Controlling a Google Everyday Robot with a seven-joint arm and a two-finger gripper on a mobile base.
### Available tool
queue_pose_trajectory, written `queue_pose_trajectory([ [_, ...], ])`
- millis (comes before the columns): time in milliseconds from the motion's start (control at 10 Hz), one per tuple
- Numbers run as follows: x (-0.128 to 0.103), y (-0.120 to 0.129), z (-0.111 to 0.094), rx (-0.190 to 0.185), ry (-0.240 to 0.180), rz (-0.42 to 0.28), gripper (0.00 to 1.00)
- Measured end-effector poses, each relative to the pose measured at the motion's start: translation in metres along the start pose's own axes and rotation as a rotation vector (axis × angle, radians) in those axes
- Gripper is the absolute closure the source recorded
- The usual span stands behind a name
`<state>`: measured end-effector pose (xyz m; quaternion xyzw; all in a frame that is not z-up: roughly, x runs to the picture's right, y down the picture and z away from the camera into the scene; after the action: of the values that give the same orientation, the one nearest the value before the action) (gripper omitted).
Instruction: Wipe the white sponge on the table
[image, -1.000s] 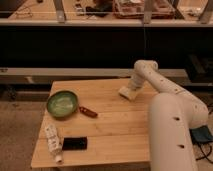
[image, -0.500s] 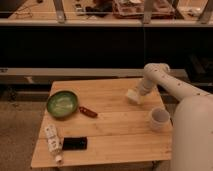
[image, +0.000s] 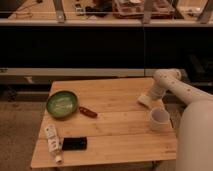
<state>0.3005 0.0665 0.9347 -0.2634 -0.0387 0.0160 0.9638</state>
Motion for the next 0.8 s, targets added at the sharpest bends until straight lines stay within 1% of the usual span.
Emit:
queue_pose_trajectory([
  [100,-0.005,-0.016,0.001,0.015,-0.004,0.033,0.50],
  [200,-0.012,-0.028,0.001,0.028,-0.011,0.049,0.50],
  [300,-0.025,-0.047,0.000,0.046,-0.025,0.063,0.50],
  [400,-0.036,-0.058,0.000,0.054,-0.031,0.060,0.50],
  [600,-0.069,-0.075,0.007,0.059,-0.047,0.033,0.50],
  [700,-0.094,-0.080,0.012,0.055,-0.065,0.008,0.50],
  [800,-0.109,-0.082,0.013,0.053,-0.079,-0.014,0.50],
])
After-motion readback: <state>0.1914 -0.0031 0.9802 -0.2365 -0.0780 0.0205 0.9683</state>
